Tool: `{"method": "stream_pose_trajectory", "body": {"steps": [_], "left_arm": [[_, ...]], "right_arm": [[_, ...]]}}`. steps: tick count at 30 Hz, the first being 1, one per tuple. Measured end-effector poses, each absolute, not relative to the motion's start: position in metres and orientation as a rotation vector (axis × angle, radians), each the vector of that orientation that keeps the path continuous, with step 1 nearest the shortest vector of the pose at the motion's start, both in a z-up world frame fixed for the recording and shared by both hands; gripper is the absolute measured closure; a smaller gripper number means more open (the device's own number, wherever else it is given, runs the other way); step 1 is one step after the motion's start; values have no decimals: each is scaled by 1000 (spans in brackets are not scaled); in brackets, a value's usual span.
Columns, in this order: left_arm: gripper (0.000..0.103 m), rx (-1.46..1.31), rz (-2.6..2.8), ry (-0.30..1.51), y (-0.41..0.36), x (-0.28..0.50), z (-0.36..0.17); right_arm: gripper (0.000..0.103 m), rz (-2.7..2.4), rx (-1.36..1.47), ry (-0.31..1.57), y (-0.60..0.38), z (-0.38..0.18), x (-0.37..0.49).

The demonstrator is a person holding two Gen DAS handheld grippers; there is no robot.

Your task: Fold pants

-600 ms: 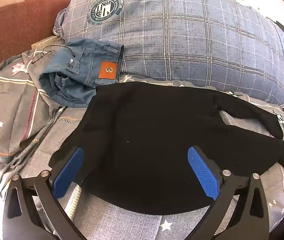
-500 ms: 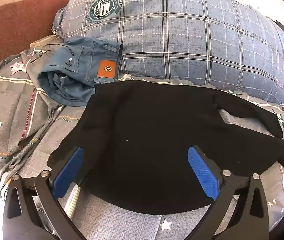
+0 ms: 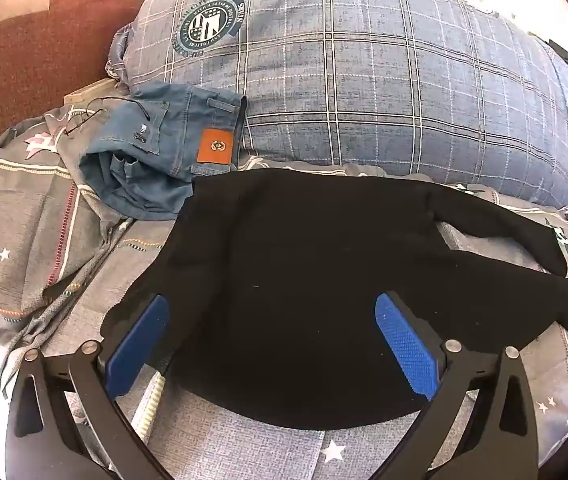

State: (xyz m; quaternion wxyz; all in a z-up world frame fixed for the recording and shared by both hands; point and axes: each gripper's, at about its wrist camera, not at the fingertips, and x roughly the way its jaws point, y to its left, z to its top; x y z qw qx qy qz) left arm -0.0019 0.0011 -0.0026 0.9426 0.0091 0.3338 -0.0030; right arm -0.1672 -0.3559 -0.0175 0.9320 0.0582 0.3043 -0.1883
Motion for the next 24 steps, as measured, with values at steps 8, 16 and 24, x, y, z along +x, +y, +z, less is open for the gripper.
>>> {"method": "stream_pose_trajectory", "body": {"steps": [8, 16, 24], "left_arm": [[0, 33, -7, 687, 0, -1, -4], [0, 41, -11, 684, -2, -2, -4], [0, 40, -10, 683, -4, -2, -4]], "right_arm": [[0, -379, 124, 622, -356, -17, -167], [0, -385, 124, 626, -356, -16, -167], [0, -388, 124, 632, -355, -17, -166]]}}
